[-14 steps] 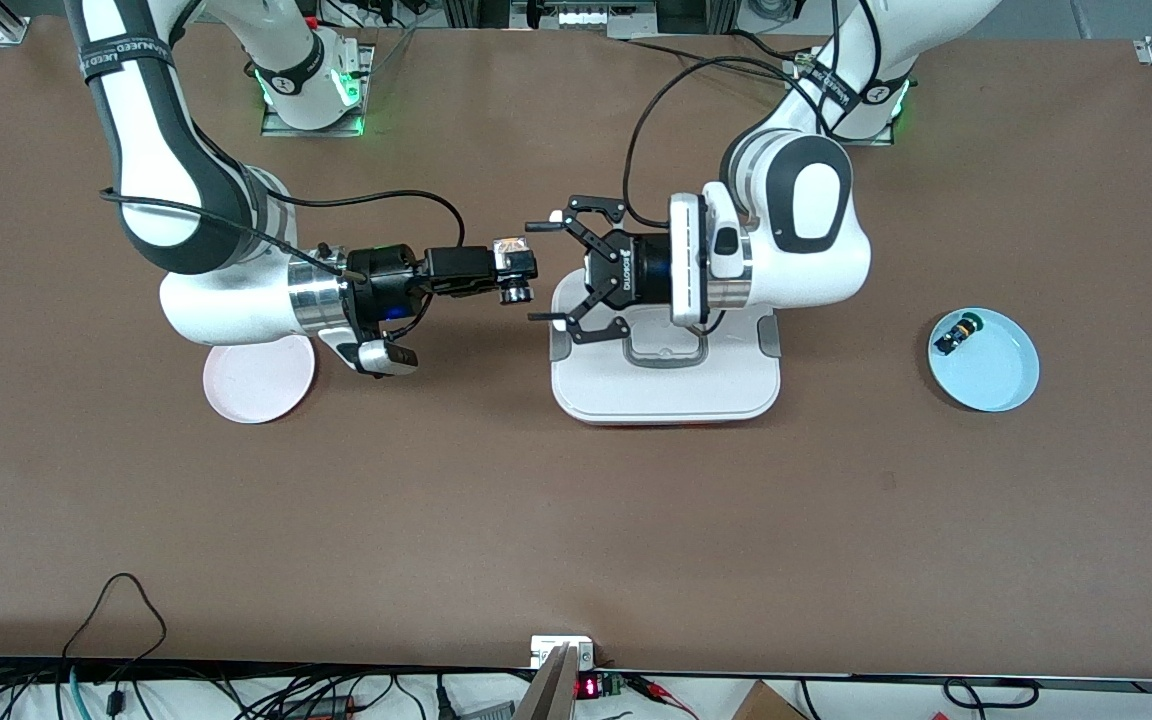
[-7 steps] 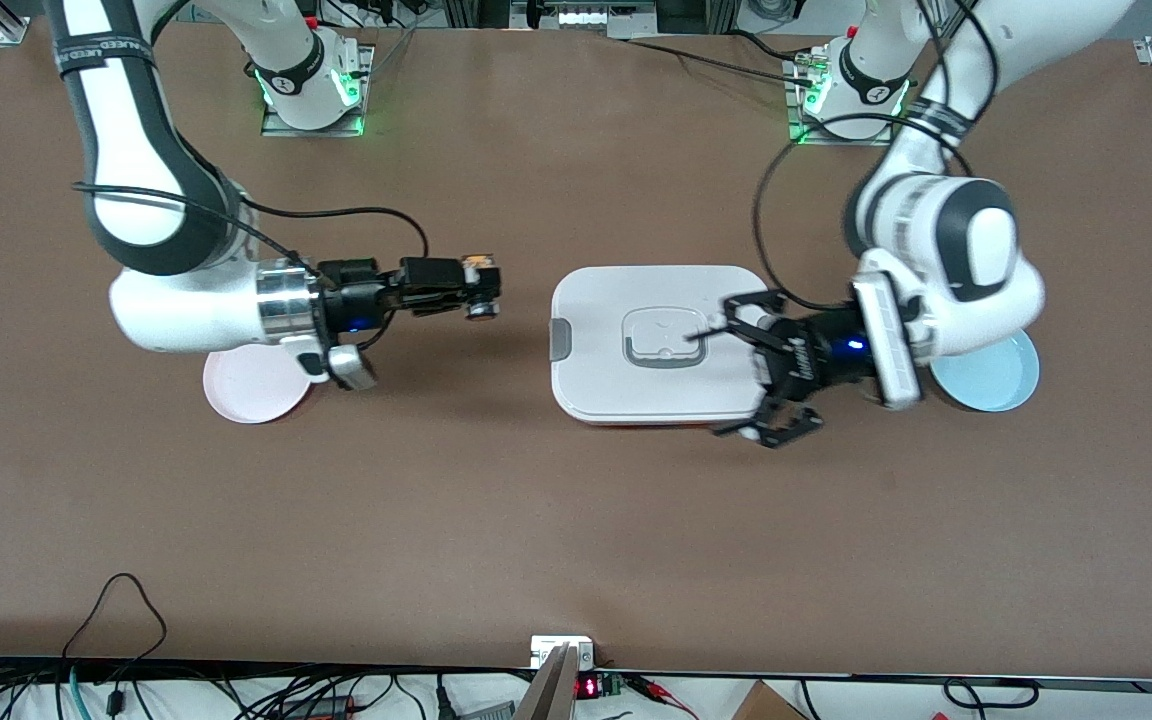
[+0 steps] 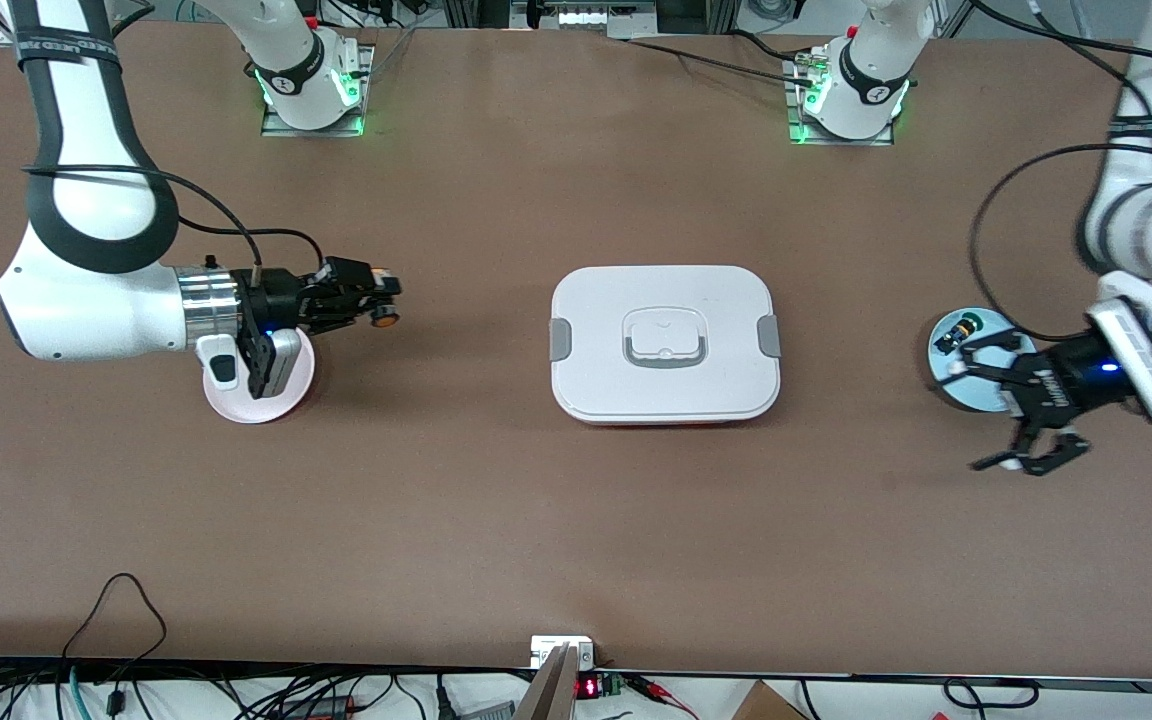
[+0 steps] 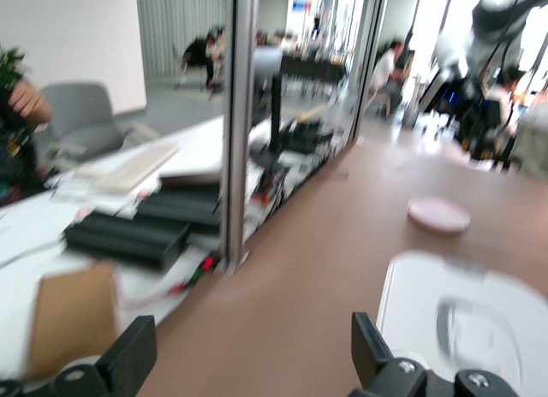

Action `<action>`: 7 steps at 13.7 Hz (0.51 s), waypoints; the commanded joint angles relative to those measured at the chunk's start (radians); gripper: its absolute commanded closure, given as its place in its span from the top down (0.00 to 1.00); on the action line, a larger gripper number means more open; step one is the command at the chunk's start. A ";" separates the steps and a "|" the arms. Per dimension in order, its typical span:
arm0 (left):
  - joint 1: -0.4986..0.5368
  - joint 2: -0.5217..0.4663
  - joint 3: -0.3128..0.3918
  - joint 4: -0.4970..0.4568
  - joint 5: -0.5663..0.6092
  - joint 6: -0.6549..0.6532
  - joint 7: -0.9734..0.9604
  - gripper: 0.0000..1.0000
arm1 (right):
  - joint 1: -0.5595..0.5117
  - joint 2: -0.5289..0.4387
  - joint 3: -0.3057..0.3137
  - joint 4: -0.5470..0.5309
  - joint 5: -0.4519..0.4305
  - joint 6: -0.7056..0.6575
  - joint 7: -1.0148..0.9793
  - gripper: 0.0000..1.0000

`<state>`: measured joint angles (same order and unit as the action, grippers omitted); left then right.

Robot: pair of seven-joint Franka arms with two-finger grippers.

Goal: Transfer orange switch to right arm and place
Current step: 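Move the switch over the white plate while the left gripper withdraws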

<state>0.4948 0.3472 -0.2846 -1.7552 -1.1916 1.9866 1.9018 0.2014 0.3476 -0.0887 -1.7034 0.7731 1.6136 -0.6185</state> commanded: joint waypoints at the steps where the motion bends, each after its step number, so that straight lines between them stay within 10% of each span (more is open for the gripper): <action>1: -0.001 -0.054 0.118 0.052 0.277 -0.041 -0.038 1.00 | -0.049 -0.024 0.012 -0.056 -0.249 -0.003 -0.194 0.15; 7: -0.054 -0.137 0.226 0.187 0.770 -0.052 -0.439 1.00 | -0.088 -0.021 0.012 -0.211 -0.653 0.314 -0.573 0.15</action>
<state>0.4939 0.2500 -0.0814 -1.6402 -0.5600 1.9530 1.5896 0.1276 0.3493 -0.0891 -1.8412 0.1917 1.8199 -1.0828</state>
